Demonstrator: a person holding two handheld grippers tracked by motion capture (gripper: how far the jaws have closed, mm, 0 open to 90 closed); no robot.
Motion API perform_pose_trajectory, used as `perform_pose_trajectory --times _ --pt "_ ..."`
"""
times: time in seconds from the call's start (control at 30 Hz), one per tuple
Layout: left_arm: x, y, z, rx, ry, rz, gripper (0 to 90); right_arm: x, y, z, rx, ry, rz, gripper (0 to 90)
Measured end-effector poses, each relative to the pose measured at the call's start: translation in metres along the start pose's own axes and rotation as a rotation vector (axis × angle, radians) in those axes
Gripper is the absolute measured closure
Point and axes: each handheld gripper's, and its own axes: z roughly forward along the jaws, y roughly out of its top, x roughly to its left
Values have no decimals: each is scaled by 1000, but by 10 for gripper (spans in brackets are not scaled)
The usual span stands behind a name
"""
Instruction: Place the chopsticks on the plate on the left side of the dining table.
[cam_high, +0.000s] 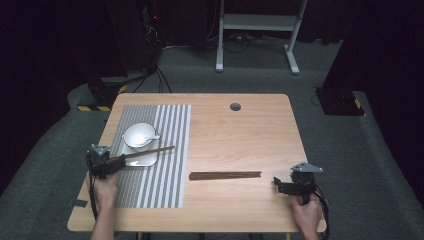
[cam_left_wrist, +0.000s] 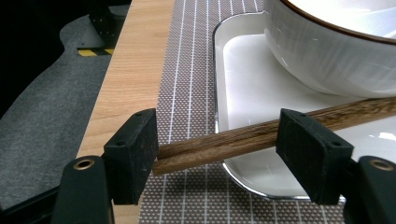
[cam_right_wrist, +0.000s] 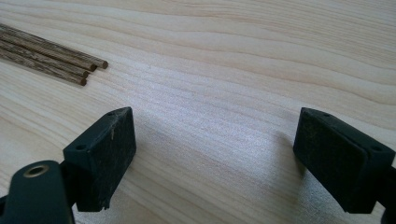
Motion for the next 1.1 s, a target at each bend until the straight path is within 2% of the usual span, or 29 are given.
perform_pose_trajectory --times 0.27,0.53,0.9,1.1 --pt "1 2 5 -7 2 -19 297 0 0 0 0 0 0 128" --pt "4 4 7 -14 -17 -45 293 0 0 0 0 0 0 128" --pt "4 3 10 -14 -27 -51 285 0 0 0 0 0 -2 129" --pt "5 3 12 -15 -34 -71 285 0 0 0 0 1 -1 128"
